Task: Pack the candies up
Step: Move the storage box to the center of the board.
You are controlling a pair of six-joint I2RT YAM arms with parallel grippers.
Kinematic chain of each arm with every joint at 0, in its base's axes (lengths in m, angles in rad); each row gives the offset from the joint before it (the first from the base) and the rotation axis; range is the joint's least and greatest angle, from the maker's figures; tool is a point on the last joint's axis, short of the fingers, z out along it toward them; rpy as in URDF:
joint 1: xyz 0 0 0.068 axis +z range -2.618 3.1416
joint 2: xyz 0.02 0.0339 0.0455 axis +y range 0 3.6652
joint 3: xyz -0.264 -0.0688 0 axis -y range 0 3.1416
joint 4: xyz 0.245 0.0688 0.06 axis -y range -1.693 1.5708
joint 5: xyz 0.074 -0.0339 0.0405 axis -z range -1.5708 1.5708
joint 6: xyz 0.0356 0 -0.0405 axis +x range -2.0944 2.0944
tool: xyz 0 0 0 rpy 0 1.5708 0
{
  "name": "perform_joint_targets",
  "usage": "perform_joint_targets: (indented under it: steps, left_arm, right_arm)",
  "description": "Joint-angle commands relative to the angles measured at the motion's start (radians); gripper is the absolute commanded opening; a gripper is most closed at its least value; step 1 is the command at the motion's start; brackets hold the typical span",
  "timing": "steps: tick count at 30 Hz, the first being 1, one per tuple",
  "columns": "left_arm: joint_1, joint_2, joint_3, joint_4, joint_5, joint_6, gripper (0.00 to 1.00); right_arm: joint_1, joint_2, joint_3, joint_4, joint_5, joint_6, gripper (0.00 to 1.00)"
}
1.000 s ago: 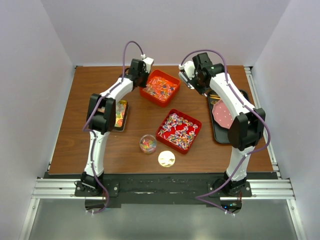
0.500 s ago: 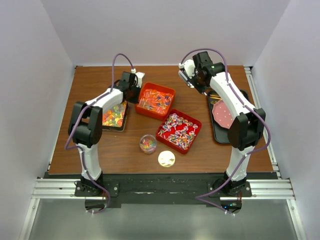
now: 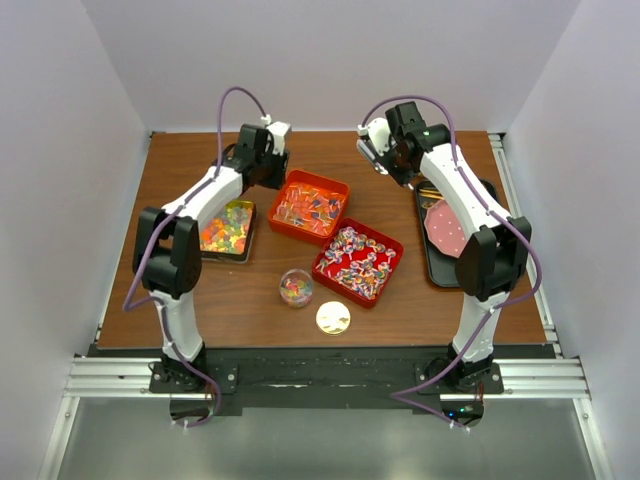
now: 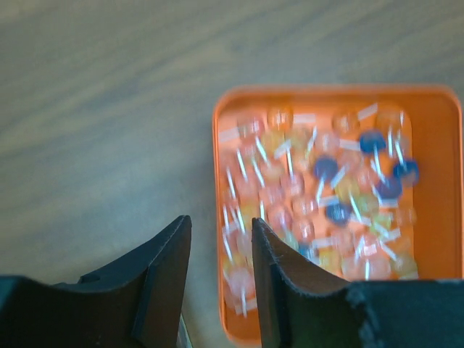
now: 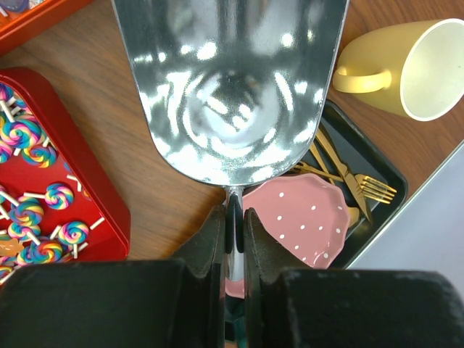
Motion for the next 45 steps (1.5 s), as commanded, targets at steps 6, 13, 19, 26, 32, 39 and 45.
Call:
perform_joint_targets:
  steps: [6,13,19,26,32,39,45]
  left_arm:
    - [0.000,0.218,0.226,0.036,0.029,0.088,0.39]
    - [0.000,0.201,0.191,0.025,0.032,0.091,0.24]
    - [0.002,0.094,0.056,-0.004,0.039,0.057,0.05]
    - [0.004,-0.067,-0.179,-0.013,-0.072,-0.075,0.00]
    - [0.001,-0.122,-0.242,-0.029,-0.095,-0.259,0.00]
    - [-0.018,-0.135,-0.262,-0.030,0.032,-0.404,0.01]
    - [0.005,-0.196,-0.277,-0.009,0.103,-0.319,0.43]
  right_arm:
    - [0.005,-0.029,0.005,0.005,-0.011,0.000,0.00]
    - [0.007,-0.036,-0.013,0.007,-0.018,-0.002,0.00]
    - [0.005,-0.019,0.002,0.002,-0.032,0.001,0.00]
    - [0.008,0.006,0.019,-0.001,-0.043,0.003,0.00]
    - [0.025,0.018,0.026,-0.005,-0.041,0.000,0.00]
    - [0.056,0.007,0.007,-0.008,-0.023,-0.022,0.00]
    - [0.077,-0.006,0.019,-0.070,-0.140,-0.132,0.00]
